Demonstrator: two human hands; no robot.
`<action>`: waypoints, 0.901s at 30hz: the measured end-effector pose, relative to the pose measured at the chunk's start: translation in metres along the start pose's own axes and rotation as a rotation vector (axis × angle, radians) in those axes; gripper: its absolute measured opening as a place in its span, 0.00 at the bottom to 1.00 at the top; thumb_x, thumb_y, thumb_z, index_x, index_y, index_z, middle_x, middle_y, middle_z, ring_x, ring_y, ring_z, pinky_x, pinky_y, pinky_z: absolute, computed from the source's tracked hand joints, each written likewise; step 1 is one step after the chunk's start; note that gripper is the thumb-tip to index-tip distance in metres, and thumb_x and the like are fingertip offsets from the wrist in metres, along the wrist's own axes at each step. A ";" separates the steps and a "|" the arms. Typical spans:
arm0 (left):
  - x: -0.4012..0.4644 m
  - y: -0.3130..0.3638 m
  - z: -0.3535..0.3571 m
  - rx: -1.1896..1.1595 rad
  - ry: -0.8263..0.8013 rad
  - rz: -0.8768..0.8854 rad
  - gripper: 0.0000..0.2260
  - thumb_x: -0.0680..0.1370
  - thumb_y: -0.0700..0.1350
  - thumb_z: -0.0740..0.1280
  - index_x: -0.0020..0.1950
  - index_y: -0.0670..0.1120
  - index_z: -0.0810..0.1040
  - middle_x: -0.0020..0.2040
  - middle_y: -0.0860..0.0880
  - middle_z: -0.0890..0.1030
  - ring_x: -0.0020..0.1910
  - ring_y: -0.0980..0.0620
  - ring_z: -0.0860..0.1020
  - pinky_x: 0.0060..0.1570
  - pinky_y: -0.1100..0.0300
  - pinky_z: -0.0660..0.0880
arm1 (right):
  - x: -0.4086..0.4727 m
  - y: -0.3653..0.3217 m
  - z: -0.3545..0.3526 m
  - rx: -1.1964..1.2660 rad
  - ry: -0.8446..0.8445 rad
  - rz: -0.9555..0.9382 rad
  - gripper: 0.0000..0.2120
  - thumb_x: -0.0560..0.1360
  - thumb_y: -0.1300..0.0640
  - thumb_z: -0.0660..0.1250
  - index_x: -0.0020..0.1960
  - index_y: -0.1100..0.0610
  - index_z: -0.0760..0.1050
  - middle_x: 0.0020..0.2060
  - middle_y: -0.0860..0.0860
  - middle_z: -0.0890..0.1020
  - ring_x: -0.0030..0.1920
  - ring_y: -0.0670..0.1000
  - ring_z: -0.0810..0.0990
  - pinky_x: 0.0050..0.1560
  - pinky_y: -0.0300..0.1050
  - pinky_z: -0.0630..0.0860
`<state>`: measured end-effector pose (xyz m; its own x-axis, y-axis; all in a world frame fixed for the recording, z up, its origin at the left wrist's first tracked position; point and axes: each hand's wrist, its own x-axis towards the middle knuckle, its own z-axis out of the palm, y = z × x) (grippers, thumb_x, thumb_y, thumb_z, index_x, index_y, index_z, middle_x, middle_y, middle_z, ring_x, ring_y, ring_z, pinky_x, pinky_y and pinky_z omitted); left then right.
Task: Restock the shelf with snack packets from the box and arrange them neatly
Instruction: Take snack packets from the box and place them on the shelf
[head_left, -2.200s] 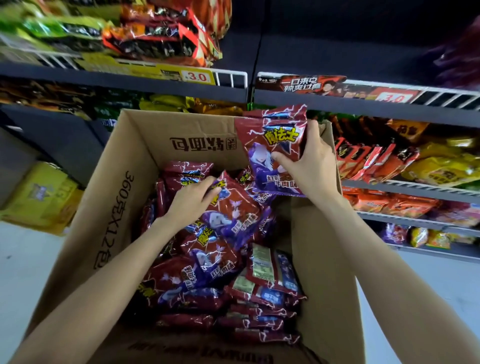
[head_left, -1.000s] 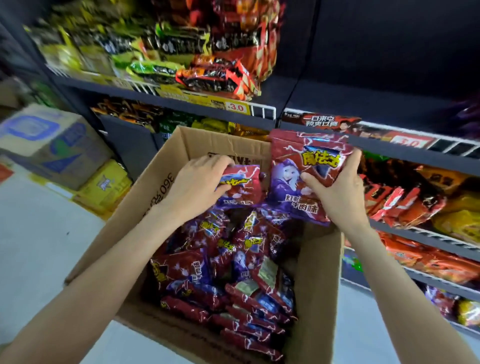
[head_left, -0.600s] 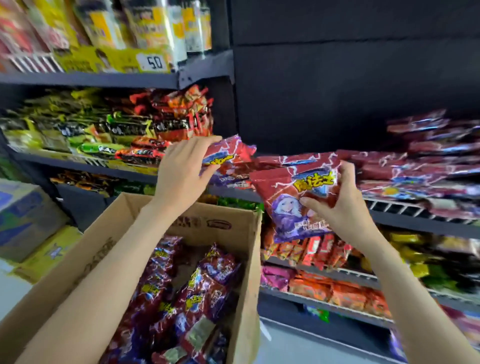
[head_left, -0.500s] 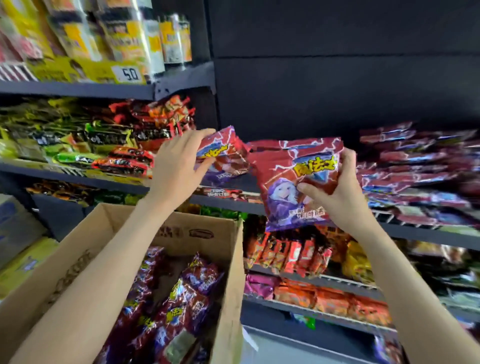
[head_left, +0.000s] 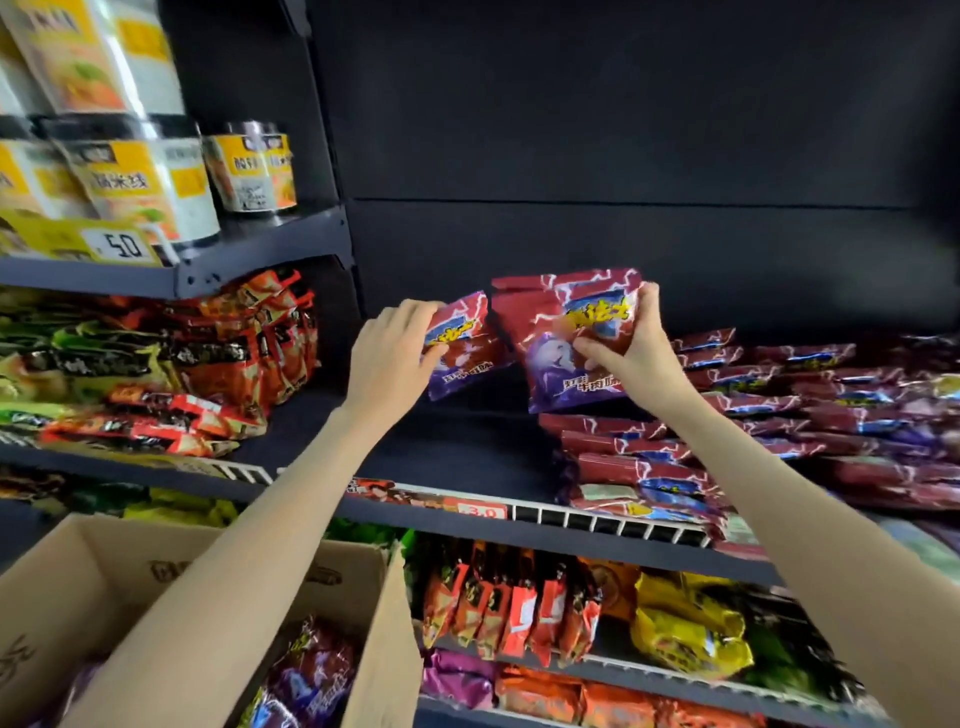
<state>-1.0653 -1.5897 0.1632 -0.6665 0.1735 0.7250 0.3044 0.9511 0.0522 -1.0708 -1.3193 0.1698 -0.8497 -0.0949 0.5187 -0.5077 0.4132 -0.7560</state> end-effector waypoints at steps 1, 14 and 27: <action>0.004 0.002 0.008 -0.005 -0.009 0.001 0.19 0.73 0.45 0.72 0.62 0.41 0.73 0.54 0.43 0.79 0.50 0.43 0.78 0.47 0.52 0.73 | 0.004 0.009 0.000 -0.033 -0.025 0.007 0.27 0.69 0.53 0.74 0.55 0.39 0.59 0.54 0.54 0.77 0.51 0.54 0.80 0.53 0.45 0.79; 0.039 0.043 0.078 -0.104 -0.023 0.060 0.19 0.73 0.45 0.72 0.62 0.46 0.75 0.56 0.48 0.80 0.53 0.46 0.78 0.60 0.43 0.67 | 0.001 0.076 -0.038 -0.401 -0.194 0.095 0.18 0.66 0.54 0.77 0.50 0.52 0.72 0.41 0.44 0.81 0.42 0.43 0.79 0.46 0.41 0.74; 0.073 0.103 0.122 -0.491 -0.678 0.172 0.19 0.79 0.55 0.62 0.70 0.53 0.69 0.65 0.52 0.73 0.61 0.51 0.73 0.58 0.48 0.72 | -0.008 0.062 -0.056 -0.368 -0.493 0.309 0.26 0.70 0.38 0.67 0.64 0.48 0.71 0.55 0.40 0.75 0.54 0.40 0.74 0.55 0.36 0.69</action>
<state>-1.1653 -1.4484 0.1375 -0.7994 0.5698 0.1903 0.5948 0.7063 0.3838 -1.0868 -1.2420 0.1414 -0.9576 -0.2882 -0.0072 -0.2241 0.7598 -0.6104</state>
